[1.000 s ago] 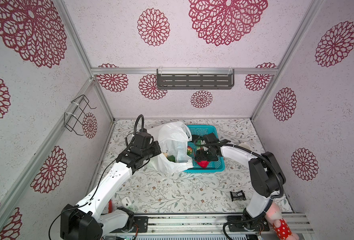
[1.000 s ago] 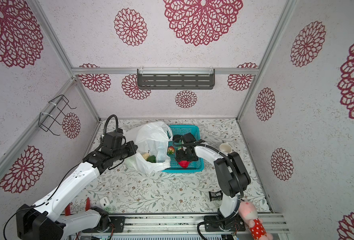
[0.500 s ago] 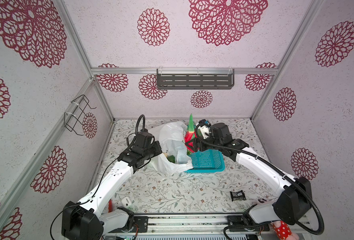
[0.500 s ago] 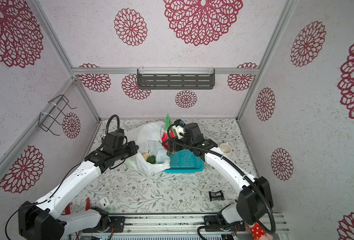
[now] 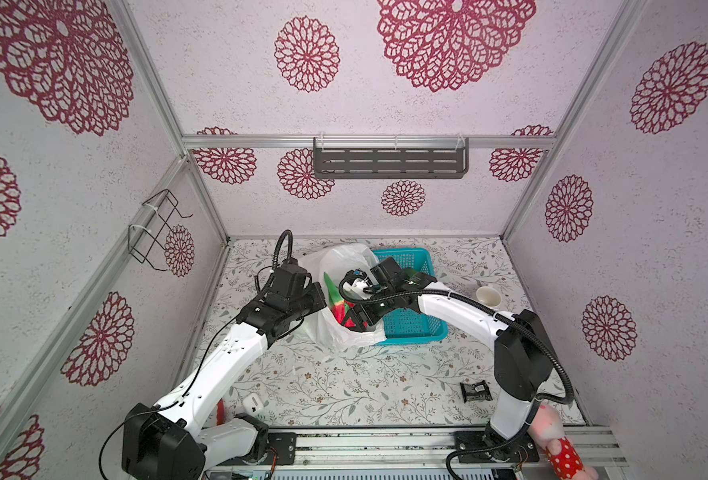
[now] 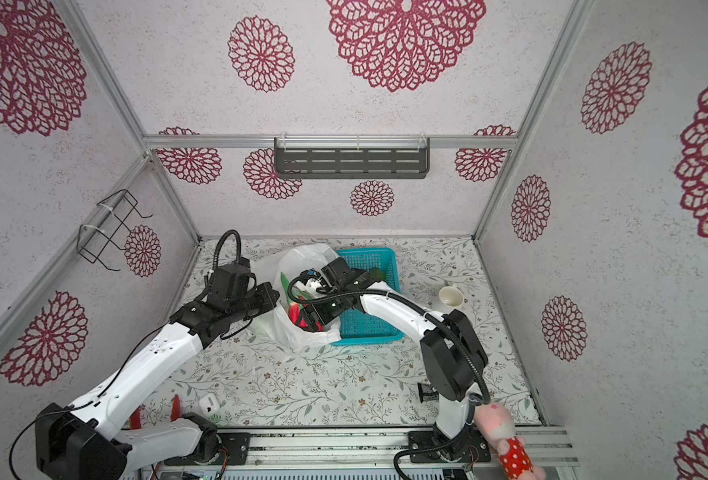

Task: Place the fruits into the plastic bag
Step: 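Lift the red dragon fruit and carry it into the held-open white bag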

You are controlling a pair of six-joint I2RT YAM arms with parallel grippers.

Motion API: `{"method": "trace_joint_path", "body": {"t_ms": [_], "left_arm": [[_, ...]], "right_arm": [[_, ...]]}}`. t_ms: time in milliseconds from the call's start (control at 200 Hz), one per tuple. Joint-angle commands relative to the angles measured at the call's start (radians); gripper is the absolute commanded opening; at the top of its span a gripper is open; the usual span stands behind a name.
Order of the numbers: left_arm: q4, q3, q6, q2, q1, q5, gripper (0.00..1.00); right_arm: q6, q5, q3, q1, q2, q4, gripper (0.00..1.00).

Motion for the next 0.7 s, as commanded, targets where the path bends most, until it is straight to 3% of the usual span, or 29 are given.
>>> {"method": "trace_joint_path", "body": {"t_ms": [0,455,695], "left_arm": [[0.004,0.036,0.004,-0.019,-0.012,-0.02,0.0],[0.001,0.025,0.01,-0.03,0.001,-0.053,0.0],[0.061,0.027,0.051,-0.045,0.001,0.03,0.0]], "right_arm": [[-0.068,0.011,0.041,0.016,0.0,-0.071,0.0],[-0.133,0.051,-0.07,0.034,-0.157,-0.194,0.0],[-0.133,0.052,-0.005,0.039,-0.092,-0.222,0.0]]}}
